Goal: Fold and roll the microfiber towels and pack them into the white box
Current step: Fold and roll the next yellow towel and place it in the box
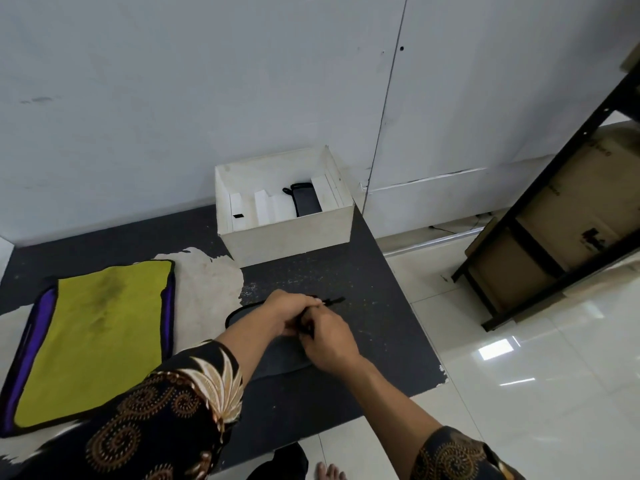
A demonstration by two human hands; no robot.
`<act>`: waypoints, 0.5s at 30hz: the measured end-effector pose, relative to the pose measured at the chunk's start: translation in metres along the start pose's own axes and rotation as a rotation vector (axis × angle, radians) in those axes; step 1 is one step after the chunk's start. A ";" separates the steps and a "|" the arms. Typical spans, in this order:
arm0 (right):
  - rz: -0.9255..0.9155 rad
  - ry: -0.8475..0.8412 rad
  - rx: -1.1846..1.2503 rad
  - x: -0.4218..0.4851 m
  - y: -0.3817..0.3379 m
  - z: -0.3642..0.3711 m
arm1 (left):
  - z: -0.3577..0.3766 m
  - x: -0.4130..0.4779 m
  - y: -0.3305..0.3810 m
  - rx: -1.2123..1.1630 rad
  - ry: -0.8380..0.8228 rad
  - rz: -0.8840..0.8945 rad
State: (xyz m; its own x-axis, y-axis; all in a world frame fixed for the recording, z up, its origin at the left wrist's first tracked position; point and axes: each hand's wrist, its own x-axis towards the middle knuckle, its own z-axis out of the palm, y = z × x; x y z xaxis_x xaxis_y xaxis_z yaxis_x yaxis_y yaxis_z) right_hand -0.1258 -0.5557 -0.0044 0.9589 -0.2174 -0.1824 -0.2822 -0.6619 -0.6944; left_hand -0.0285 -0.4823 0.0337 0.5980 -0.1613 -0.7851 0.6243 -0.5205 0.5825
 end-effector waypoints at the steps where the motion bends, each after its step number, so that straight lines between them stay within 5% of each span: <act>1: -0.029 0.006 -0.002 -0.003 0.001 0.003 | 0.000 0.001 0.000 0.028 0.021 -0.011; 8: -0.113 0.063 -0.109 -0.020 0.000 0.015 | -0.009 0.013 -0.008 0.261 0.153 0.094; 15: -0.128 0.002 -0.168 -0.015 -0.004 0.013 | -0.006 0.005 -0.004 0.128 -0.057 0.002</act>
State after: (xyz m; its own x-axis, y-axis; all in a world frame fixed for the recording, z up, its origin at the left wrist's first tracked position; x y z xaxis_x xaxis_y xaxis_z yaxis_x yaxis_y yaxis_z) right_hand -0.1390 -0.5407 -0.0080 0.9872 -0.1254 -0.0983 -0.1592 -0.7944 -0.5862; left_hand -0.0253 -0.4758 0.0288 0.5676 -0.2078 -0.7967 0.5516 -0.6224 0.5553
